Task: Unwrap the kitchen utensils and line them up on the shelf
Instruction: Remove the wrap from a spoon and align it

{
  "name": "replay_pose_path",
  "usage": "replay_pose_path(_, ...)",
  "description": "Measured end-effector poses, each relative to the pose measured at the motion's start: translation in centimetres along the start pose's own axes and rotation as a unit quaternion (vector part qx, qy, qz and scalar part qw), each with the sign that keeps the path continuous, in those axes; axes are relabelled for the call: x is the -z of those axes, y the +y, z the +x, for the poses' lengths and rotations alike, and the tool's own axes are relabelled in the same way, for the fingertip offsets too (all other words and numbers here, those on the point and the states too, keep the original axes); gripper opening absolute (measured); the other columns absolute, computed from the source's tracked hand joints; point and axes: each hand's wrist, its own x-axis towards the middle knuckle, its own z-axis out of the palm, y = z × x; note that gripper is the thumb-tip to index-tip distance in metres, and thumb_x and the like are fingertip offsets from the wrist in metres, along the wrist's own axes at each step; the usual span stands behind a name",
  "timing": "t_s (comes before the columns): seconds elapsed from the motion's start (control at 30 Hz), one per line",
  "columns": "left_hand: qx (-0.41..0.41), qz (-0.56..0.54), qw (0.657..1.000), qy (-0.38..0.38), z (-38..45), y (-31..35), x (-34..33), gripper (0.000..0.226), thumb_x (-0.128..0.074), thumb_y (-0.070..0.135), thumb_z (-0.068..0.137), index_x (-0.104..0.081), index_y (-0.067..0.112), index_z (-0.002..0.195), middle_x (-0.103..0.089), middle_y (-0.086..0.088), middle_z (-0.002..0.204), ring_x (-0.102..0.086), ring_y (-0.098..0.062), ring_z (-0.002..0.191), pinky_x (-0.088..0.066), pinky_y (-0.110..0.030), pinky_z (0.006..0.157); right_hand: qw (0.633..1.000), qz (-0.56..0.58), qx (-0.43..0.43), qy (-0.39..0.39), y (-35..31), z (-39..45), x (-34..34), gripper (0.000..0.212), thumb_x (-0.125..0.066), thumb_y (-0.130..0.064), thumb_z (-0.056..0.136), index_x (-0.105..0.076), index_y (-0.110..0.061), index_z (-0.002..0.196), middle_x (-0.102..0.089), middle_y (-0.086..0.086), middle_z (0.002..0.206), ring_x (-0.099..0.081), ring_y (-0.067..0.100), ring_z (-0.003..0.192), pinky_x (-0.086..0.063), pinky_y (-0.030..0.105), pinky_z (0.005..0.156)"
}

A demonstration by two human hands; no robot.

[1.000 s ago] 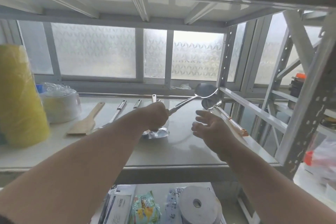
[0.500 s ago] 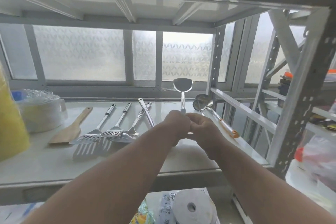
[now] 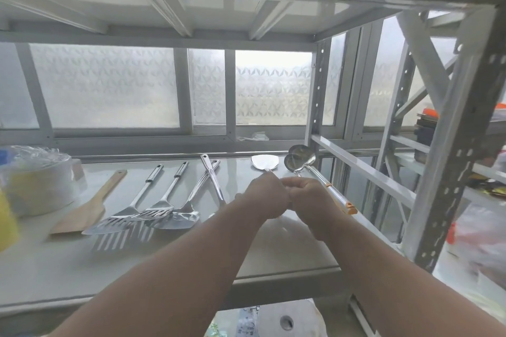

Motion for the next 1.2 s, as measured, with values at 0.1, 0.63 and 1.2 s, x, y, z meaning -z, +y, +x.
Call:
replay_pose_path(0.1,-0.018,0.046,0.998,-0.033,0.9,-0.4,0.1,0.007,-0.065,0.02,0.088,-0.063,0.014,0.09,-0.072,-0.008,0.093,-0.072,-0.029,0.092,-0.061,-0.044,0.089,0.998,-0.063,-0.002,0.004,0.0,0.3,0.2,0.033,-0.049,0.002,0.086,-0.077,-0.01,0.099,-0.076,0.017,0.082,-0.073,0.032,0.077,-0.063,0.041,0.078)
replay_pose_path(0.63,-0.117,0.137,0.982,-0.059,1.7,-4.1,0.5,0.026,-0.049,0.026,0.103,-0.073,0.035,0.108,-0.07,0.01,0.109,-0.058,-0.017,0.102,-0.046,-0.051,0.105,0.909,-0.391,0.142,0.035,2.0,-1.0,-0.8,0.013,-0.06,-0.034,0.076,-0.056,-0.024,0.068,-0.061,-0.01,0.076,-0.057,0.006,0.076,-0.05,0.031,0.074)
replay_pose_path(1.2,-0.084,0.13,0.977,-0.146,0.5,-3.4,1.4,0.048,-0.031,0.051,0.114,-0.034,0.057,0.161,-0.04,0.003,0.164,-0.025,-0.032,0.153,-0.025,-0.051,0.122,0.896,-0.415,0.156,0.04,3.3,0.4,-0.9,0.017,-0.053,-0.025,0.082,-0.069,-0.022,0.084,-0.064,-0.012,0.09,-0.052,0.004,0.075,-0.043,0.022,0.069)
